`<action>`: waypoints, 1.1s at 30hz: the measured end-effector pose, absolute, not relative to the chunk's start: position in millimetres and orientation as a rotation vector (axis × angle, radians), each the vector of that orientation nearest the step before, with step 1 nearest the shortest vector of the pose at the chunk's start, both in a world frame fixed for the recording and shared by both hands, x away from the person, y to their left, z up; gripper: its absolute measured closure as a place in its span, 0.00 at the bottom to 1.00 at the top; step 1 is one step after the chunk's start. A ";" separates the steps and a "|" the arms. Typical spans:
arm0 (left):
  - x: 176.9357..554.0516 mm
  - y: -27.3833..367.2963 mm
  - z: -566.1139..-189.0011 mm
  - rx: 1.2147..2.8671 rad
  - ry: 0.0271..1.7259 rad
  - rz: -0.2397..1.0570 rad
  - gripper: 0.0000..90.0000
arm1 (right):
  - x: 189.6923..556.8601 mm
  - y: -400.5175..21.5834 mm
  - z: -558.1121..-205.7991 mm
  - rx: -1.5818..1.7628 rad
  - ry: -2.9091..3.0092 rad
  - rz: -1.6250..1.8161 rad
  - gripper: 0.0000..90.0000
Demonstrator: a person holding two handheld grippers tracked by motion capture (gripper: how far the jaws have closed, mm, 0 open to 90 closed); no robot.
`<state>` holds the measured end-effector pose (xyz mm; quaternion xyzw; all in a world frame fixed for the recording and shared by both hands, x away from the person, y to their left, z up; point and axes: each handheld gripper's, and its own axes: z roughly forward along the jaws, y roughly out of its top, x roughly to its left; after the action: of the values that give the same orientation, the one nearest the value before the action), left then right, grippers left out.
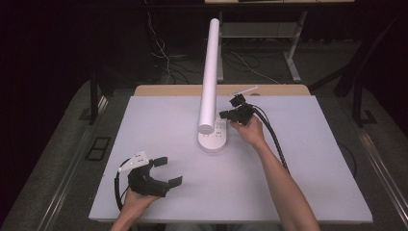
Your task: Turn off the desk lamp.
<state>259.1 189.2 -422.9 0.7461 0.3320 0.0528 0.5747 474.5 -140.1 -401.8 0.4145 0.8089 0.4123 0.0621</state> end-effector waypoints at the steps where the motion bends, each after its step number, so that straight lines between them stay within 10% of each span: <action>1: 258.9 189.0 -422.9 1.749 0.776 0.124 0.00 | 472.8 -140.8 -398.7 1.249 2.443 1.251 1.00; 15: 258.4 187.3 -422.8 1.747 0.776 0.121 0.00 | 452.9 -164.4 -377.6 1.257 2.441 1.206 0.73; 29: 258.6 184.5 -422.7 1.754 0.767 0.118 0.00 | 421.5 -197.9 -364.5 1.291 2.408 1.254 0.00; 33: 258.6 184.4 -422.7 1.751 0.769 0.118 0.00 | 410.0 -208.7 -363.9 1.287 2.392 1.280 0.00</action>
<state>258.6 184.4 -422.7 0.7476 0.3284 0.0502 0.5751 410.0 -208.7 -363.9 0.4277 0.7946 0.4252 0.0696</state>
